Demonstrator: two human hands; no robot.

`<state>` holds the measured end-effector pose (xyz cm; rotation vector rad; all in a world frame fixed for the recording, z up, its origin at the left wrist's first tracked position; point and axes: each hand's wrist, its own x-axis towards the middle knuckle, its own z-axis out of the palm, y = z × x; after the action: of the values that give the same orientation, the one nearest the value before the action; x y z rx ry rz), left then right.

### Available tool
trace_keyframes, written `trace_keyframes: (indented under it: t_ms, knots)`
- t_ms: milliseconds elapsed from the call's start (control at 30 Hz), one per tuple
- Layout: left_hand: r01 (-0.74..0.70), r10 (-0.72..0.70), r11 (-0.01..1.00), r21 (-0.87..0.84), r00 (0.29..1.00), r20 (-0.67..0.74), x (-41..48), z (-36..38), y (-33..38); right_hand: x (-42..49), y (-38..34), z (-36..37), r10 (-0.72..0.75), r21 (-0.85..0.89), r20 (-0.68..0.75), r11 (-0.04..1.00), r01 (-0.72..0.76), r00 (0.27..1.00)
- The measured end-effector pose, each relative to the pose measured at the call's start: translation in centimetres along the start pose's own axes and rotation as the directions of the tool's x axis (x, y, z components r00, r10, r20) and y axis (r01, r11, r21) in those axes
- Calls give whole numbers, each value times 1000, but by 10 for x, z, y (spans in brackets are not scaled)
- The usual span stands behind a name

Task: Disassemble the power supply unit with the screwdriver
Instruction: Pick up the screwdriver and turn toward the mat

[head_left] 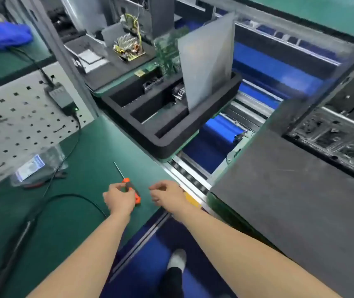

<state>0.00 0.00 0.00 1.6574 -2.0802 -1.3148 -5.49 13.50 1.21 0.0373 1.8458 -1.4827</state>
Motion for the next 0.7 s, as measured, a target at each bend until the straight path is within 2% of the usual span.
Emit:
trace_keyframes:
  t_ms: [100, 200, 333, 500, 567, 633, 700]
  knots:
    - [82, -83, 996, 16, 996, 21, 17, 0, 0, 23, 2, 19, 31, -127, -59, 991, -39, 998]
    - [113, -114, 994, 14, 991, 77, 28, 7, -4, 39, 3, 36, 73, -146, -67, 986, -83, 995]
    - [167, -164, 986, -3, 974, 157, 38, 15, -7, 50, 10, 49, 106, -127, -62, 985, -114, 992]
    - [249, -191, 961, -119, 912, 362, 35, 12, 4, 45, 5, 37, 60, -74, -97, 995, -67, 994]
    - [154, -94, 977, -146, 930, 354, 22, 12, 18, 36, -4, 20, 4, -43, -97, 999, -8, 995]
    - [-36, 75, 991, -128, 945, 317, 1, 15, 37, 23, -15, -2, -47, 27, -122, 998, 50, 991]
    - [-206, 240, 969, -135, 916, 321, -24, 22, 60, 6, -25, -29, -89, 108, -175, 988, 109, 981]
